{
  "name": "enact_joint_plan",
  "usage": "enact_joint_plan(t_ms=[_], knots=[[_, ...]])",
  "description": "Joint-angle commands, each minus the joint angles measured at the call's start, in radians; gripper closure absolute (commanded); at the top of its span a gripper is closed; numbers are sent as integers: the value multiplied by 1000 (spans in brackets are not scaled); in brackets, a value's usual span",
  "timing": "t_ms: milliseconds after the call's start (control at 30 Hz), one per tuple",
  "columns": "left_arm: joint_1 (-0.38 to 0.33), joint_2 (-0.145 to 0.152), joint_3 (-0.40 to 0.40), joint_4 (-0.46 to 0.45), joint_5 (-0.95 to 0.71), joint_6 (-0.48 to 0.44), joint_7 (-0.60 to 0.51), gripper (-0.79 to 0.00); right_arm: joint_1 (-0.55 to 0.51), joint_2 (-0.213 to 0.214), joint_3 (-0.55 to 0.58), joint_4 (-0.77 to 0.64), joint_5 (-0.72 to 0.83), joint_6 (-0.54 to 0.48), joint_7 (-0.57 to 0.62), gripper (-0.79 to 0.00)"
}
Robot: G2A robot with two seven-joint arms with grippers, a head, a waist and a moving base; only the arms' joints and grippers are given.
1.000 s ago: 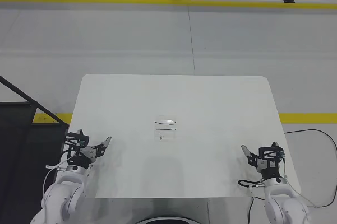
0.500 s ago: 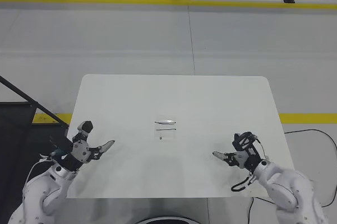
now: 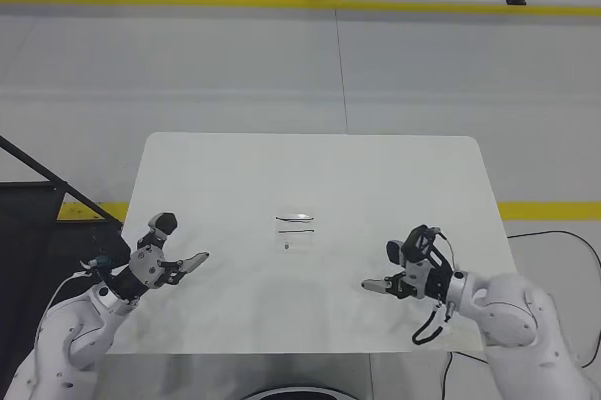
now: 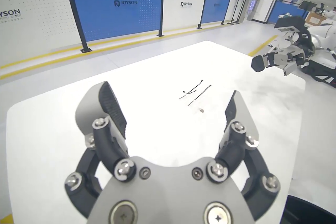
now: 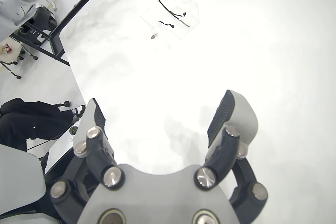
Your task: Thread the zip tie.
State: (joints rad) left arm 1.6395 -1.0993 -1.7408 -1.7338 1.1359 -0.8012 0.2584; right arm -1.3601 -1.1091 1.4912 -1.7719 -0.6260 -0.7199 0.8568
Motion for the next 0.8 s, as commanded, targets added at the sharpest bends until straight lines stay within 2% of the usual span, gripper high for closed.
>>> enact_joint_plan(t_ms=[0, 100, 167, 233, 300, 433, 500, 767], knots=[[-4, 0, 8, -6, -6, -9, -8, -785, -2, 3, -23, -4, -1, -55, 34, -785], [-61, -2, 38, 7, -71, 24, -61, -785, 53, 10, -63, 38, 129, -135, 92, -785], [-113, -5, 58, 17, -96, 74, -78, -785, 106, 13, -116, 50, 215, -111, 132, -785], [-150, -9, 94, 37, -112, 95, -81, -785, 169, 15, -162, 72, 293, -59, 181, -785], [-185, -11, 114, 76, -146, 81, -89, -785, 232, 12, -204, 100, 370, 5, 221, -785], [-241, -12, 143, 146, -231, 21, -121, -785, 355, -4, -279, 200, 519, 155, 224, -785], [-261, -10, 146, 174, -276, -4, -148, -785, 404, -10, -295, 259, 548, 194, 210, -785], [-269, -8, 139, 184, -285, -13, -171, -785, 404, -10, -295, 259, 548, 194, 210, -785]])
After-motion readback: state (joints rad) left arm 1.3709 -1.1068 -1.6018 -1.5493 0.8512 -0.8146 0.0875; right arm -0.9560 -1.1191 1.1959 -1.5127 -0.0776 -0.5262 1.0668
